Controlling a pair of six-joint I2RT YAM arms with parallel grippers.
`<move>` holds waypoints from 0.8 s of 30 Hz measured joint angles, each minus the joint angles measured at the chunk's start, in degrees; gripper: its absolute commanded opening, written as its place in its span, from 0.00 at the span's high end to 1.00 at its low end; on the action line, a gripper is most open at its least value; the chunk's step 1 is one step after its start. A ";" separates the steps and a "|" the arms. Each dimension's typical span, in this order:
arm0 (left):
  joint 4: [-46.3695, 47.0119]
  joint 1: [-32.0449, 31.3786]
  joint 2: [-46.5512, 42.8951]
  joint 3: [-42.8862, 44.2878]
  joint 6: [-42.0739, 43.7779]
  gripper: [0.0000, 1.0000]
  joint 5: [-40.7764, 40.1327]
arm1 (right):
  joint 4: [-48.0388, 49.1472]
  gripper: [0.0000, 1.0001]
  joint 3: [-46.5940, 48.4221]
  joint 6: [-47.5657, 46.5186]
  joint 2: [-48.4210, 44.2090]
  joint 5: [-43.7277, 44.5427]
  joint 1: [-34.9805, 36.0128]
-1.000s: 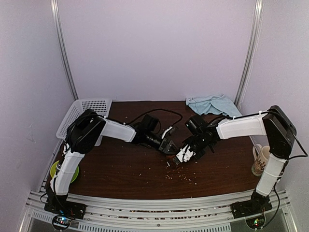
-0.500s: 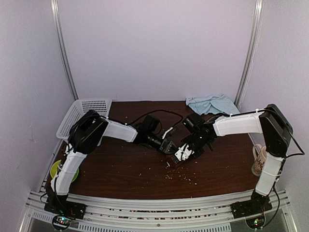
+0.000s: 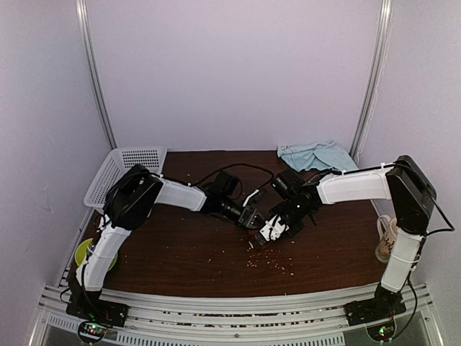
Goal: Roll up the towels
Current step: Pick up the towel from the center of the board.
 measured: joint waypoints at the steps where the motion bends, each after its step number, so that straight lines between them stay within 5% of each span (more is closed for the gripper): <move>1: -0.07 0.00 0.00 0.11 -0.04 0.35 0.20 | 0.02 0.92 0.00 0.00 0.00 0.20 0.04; 9: -3.13 -0.04 0.81 2.05 0.33 0.51 0.24 | 0.09 0.92 0.02 0.00 0.00 0.68 0.17; 16: -3.13 0.07 1.97 2.51 0.42 0.97 0.70 | 0.09 0.91 -0.04 0.04 0.00 2.12 0.52; 18: -3.21 0.13 1.97 2.54 0.31 1.00 0.81 | 0.11 0.89 -0.13 0.17 -0.04 2.71 0.68; 24: -3.06 0.17 1.97 2.54 0.15 1.00 0.83 | 0.83 0.53 -0.83 2.34 -0.66 3.85 1.01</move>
